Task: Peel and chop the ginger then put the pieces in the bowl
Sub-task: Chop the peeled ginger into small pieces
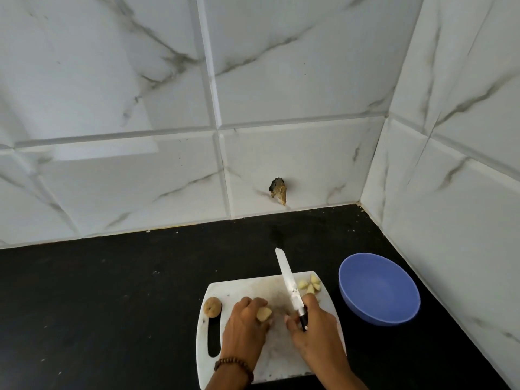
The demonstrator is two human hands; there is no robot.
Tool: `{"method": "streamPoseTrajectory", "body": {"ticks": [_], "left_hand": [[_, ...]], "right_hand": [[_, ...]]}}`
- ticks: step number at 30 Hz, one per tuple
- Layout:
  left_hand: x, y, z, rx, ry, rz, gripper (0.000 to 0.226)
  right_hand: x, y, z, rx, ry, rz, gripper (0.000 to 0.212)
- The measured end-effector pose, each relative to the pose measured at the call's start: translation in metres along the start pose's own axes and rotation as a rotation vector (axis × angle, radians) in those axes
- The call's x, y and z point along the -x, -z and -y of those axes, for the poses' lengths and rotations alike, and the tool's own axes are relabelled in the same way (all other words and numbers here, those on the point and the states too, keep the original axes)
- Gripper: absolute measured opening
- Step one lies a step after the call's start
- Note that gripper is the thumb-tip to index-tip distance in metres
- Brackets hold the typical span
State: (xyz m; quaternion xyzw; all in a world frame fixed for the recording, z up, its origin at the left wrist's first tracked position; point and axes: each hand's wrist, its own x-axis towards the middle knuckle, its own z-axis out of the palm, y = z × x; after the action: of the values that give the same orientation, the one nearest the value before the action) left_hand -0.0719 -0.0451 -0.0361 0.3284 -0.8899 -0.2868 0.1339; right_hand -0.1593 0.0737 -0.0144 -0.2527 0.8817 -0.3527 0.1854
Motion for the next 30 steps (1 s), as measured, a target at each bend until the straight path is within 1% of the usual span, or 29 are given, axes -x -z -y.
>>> {"method": "streamPoseTrajectory", "body": {"ticks": [4,7,9,10,13,17,21,26,30], "left_hand": [[0.005,-0.001,0.001,0.042,-0.011,0.032,0.041],[0.012,-0.002,-0.003,0.075,-0.04,0.03,0.03],[0.019,-0.004,-0.004,0.087,-0.059,0.023,0.029],[0.022,-0.004,-0.005,0.112,-0.062,0.011,0.029],[0.035,-0.003,-0.007,0.172,-0.009,-0.037,0.031],[0.046,-0.003,-0.009,0.263,0.087,-0.1,0.025],[0.045,-0.007,-0.015,0.306,0.122,-0.122,0.023],[0.038,-0.008,-0.016,0.266,0.12,-0.116,0.022],[0.036,-0.009,-0.015,0.267,0.15,-0.114,0.023]], "right_hand": [[0.007,0.003,-0.002,-0.038,0.022,0.048,0.033],[0.015,0.009,-0.001,-0.062,0.031,0.081,0.03],[0.023,0.014,-0.002,-0.07,0.036,0.102,0.026],[0.027,0.016,-0.002,-0.078,0.041,0.108,0.02],[0.041,0.016,-0.007,-0.114,0.054,0.113,0.008],[0.057,0.014,-0.015,-0.165,0.042,0.163,0.01],[0.066,0.017,-0.014,-0.156,0.052,0.181,0.015],[0.066,0.021,-0.008,-0.114,0.052,0.211,0.014],[0.063,0.024,-0.004,-0.047,0.063,0.24,0.015]]}}
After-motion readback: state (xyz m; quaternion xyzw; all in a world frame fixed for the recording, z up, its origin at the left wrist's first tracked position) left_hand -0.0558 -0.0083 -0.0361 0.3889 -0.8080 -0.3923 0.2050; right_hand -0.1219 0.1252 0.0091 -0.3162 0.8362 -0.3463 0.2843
